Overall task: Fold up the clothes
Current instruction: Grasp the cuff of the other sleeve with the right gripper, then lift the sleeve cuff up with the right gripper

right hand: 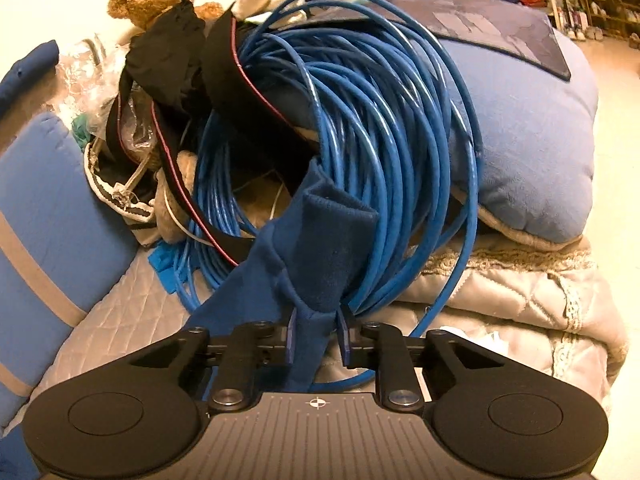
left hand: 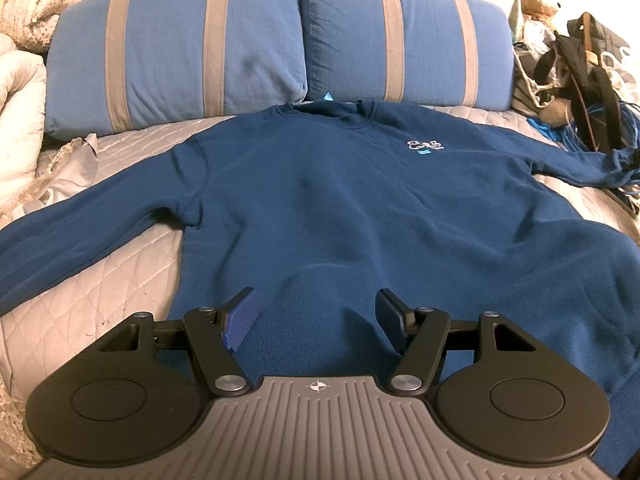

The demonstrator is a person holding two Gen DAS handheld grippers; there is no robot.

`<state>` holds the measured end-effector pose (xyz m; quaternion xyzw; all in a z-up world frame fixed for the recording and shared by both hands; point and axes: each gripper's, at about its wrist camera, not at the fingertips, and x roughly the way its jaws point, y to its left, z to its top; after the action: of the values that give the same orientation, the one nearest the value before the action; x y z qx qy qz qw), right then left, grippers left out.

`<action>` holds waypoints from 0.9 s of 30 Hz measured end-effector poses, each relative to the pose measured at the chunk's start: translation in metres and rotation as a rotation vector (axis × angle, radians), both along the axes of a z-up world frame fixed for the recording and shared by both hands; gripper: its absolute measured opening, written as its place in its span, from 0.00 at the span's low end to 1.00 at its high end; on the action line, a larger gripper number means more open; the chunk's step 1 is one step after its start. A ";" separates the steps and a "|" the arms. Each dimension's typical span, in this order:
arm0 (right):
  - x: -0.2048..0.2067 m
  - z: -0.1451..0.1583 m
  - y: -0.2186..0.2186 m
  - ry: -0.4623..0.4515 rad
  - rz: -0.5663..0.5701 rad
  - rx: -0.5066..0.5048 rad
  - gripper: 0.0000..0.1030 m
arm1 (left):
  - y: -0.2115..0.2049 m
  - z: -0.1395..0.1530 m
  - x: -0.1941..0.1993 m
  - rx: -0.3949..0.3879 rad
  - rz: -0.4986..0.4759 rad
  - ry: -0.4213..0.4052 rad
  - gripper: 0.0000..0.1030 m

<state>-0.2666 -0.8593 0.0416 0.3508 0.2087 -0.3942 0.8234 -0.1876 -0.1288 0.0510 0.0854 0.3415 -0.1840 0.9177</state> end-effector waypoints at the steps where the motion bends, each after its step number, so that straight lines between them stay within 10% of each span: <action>1: 0.000 0.002 0.001 -0.001 0.002 -0.007 0.20 | 0.000 0.000 0.000 -0.001 -0.001 0.000 0.62; 27: 0.051 0.079 0.073 -0.092 0.266 -0.237 0.15 | 0.004 0.000 0.001 -0.027 -0.001 0.001 0.62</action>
<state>-0.2155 -0.7860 0.1210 0.2383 0.1678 -0.2871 0.9125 -0.1869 -0.1250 0.0515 0.0731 0.3394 -0.1893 0.9185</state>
